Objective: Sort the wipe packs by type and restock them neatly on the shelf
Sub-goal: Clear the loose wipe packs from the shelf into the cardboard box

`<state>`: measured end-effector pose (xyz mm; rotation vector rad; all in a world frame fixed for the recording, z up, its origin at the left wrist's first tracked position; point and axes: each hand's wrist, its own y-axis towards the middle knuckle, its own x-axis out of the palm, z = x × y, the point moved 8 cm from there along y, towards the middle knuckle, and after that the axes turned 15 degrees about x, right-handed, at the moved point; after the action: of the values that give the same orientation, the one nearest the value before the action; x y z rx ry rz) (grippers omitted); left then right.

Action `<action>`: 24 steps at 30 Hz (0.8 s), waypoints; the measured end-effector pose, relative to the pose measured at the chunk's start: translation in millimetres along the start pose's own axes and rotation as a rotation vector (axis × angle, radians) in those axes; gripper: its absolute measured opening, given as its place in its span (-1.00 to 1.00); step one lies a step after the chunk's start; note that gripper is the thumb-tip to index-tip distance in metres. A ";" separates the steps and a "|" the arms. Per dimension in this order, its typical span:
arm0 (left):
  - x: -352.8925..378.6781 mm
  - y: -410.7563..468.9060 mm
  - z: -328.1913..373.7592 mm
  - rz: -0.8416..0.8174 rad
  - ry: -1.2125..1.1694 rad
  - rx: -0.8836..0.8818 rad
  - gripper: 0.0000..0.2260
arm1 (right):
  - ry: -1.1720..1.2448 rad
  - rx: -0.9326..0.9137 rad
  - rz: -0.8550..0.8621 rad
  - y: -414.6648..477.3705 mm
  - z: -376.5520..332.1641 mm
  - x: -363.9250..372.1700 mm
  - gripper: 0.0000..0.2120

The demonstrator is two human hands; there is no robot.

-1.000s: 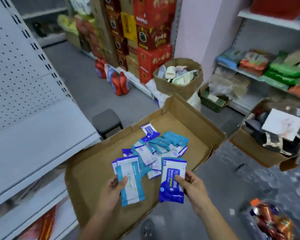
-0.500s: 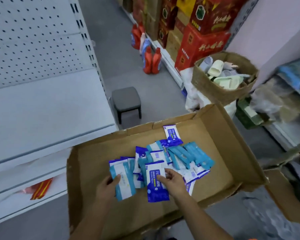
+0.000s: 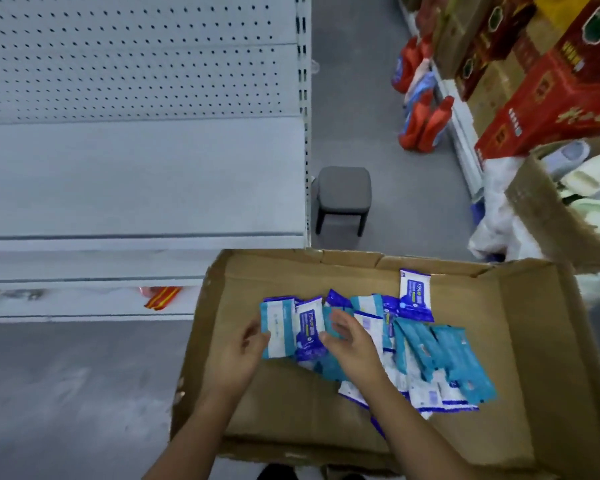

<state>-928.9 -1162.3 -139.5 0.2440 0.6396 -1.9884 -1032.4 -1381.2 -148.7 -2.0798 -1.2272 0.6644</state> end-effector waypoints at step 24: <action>-473.4 -146.0 -106.1 0.598 -0.330 0.321 -0.53 | -0.248 -0.345 -0.484 -183.5 -140.1 515.8 -0.59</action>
<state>-835.3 -691.5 22.3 0.2562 0.0164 -1.4894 -814.7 -889.5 25.2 -1.8779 -2.0215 0.5174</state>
